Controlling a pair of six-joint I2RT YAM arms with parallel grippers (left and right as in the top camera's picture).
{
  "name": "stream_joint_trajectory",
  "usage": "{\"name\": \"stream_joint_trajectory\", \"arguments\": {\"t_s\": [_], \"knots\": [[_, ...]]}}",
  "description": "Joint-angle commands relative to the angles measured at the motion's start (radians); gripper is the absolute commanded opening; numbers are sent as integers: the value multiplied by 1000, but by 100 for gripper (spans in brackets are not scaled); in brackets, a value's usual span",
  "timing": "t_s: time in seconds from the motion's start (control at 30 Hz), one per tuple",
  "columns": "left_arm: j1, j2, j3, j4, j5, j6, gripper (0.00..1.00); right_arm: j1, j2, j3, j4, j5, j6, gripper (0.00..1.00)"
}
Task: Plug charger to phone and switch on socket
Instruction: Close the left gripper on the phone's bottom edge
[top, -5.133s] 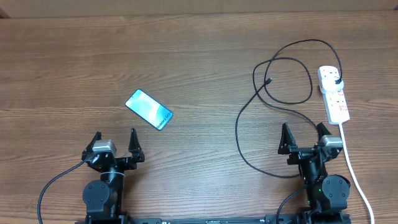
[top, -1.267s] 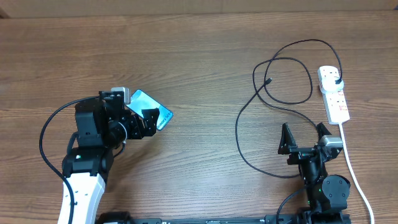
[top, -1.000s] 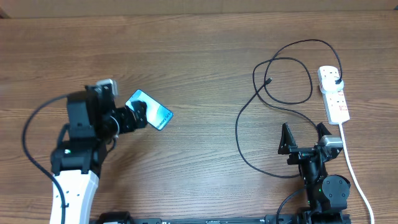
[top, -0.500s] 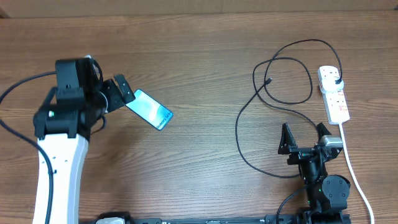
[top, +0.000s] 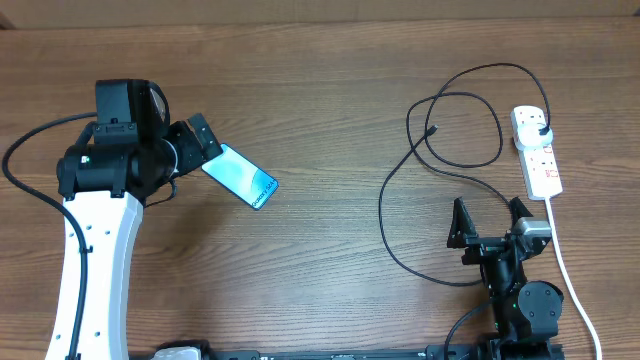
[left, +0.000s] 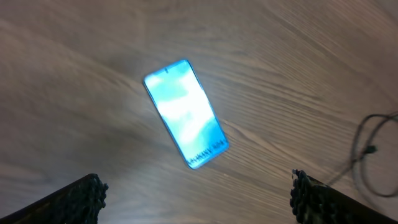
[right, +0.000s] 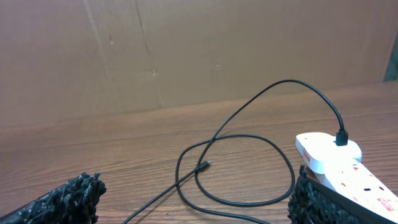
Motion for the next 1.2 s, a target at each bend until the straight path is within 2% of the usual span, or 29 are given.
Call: {"name": "stream_joint_trajectory", "arguments": {"t_s": [0.0,0.23,0.47,0.57,0.87,1.17], "knots": [[-10,5,23,-32,52,-217,100,8,-9,-11,6,-5,-3,100],[-84,5,26,-34,-16,-528,100,8,-9,-11,6,-5,-3,100],[-116,55,29,-65,-43,-675,100,8,-9,-11,6,-5,-3,100],[-116,125,76,-107,-43,-676,100,8,-9,-11,6,-5,-4,100],[-119,494,495,-420,-113,-609,100,8,-9,-11,6,-5,-3,100],[-119,660,509,-403,-105,-586,100,8,-9,-11,6,-5,-3,100]]}}
